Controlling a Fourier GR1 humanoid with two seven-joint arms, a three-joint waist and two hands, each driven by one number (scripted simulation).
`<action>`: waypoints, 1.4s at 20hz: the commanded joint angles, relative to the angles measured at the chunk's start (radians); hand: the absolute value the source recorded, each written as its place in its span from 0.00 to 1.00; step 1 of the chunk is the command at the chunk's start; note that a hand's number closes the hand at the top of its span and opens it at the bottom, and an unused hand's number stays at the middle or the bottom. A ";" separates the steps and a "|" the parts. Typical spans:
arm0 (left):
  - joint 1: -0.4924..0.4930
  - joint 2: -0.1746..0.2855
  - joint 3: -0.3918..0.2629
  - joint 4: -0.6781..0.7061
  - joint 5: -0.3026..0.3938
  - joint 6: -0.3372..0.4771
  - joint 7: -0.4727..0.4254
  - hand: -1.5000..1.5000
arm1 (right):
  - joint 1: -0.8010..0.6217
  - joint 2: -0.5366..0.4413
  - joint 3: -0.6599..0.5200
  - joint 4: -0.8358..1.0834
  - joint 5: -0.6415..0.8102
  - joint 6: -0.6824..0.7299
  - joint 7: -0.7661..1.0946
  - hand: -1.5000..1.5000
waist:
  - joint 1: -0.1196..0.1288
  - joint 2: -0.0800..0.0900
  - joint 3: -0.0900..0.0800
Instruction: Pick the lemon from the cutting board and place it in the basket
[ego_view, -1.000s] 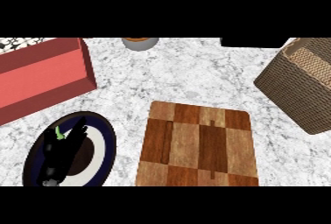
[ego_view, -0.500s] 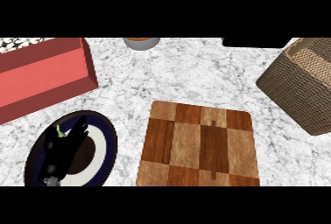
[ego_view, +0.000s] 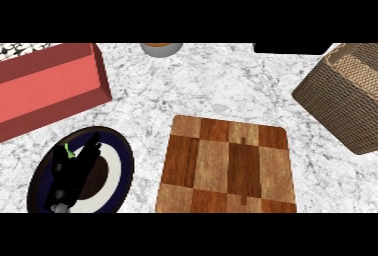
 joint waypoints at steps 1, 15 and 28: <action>0.030 0.004 -0.010 0.011 0.002 -0.022 0.021 0.50 | -0.037 0.044 0.025 0.121 0.076 -0.015 -0.105 1.00 | 0.009 0.010 -0.005; -0.026 0.007 0.017 0.028 0.011 -0.030 0.044 0.50 | -0.098 -0.028 0.068 0.292 0.271 -0.259 -0.333 0.00 | 0.019 0.018 -0.003; 0.025 -0.020 -0.002 0.033 -0.014 -0.021 -0.014 0.50 | -0.172 -0.166 -0.071 0.463 0.161 -0.135 -0.223 0.00 | 0.030 0.028 0.000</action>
